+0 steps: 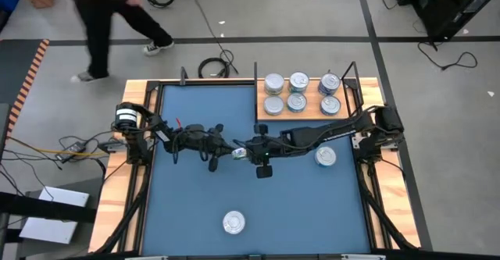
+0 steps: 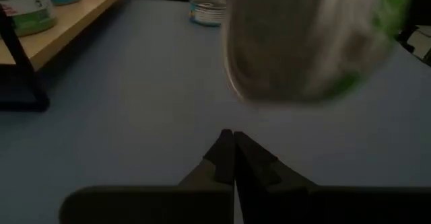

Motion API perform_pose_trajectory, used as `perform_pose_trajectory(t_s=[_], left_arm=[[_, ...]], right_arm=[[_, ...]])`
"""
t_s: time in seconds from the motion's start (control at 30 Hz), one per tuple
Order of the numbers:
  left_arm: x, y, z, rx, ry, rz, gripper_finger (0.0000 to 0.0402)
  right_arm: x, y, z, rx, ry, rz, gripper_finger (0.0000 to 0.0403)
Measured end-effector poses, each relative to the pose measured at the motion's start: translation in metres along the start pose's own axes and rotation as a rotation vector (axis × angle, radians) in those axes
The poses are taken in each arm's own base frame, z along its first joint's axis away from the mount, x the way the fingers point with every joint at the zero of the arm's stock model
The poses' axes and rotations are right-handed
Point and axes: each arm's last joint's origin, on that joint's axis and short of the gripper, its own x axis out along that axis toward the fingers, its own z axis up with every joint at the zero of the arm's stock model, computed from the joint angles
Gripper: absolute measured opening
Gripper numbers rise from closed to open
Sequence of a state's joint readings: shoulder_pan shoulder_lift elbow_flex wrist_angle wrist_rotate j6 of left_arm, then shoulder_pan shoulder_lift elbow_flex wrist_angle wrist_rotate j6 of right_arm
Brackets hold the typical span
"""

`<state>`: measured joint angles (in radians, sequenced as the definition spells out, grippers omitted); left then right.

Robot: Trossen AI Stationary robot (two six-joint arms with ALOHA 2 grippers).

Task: Stack canned seafood by type on shelf
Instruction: Stack the green tuna can on to the green tuna can on the shelf

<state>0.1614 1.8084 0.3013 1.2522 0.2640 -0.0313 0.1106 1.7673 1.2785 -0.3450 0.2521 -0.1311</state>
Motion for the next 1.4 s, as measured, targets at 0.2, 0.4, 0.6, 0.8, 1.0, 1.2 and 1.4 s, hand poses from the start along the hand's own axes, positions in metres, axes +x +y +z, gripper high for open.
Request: perform_pose_trajectory(t_s=[0.2, 0.4, 0.6, 0.8, 1.0, 1.2, 1.4], left_arm=[[-0.003, 0.0, 0.0, -0.001, -0.022, -0.009, 0.0005], [-0.003, -0.001, 0.001, 0.0, -0.025, -0.017, 0.0005], [-0.003, -0.001, 0.001, 0.0, -0.025, -0.017, 0.0005], [-0.003, -0.001, 0.001, -0.001, -0.025, -0.026, 0.0005], [-0.003, -0.001, 0.001, -0.021, -0.026, -0.029, 0.0005], [-0.003, -0.002, 0.002, -0.043, -0.037, -0.054, 0.0005], [-0.003, -0.002, 0.004, -0.039, -0.051, -0.056, 0.0005]], right_arm=[[-0.02, -0.001, -0.001, -0.023, 0.038, -0.106, 0.0143], [-0.032, 0.001, -0.007, -0.038, 0.117, -0.187, 0.0143], [-0.038, 0.009, -0.017, -0.074, 0.221, -0.251, 0.0143], [-0.049, 0.007, -0.028, -0.06, 0.315, -0.346, 0.0143], [-0.071, 0.002, -0.03, -0.067, 0.327, -0.461, 0.0143], [-0.069, -0.004, -0.049, -0.178, 0.345, -0.606, 0.0143], [-0.045, -0.018, -0.073, -0.297, 0.372, -0.715, 0.0143]])
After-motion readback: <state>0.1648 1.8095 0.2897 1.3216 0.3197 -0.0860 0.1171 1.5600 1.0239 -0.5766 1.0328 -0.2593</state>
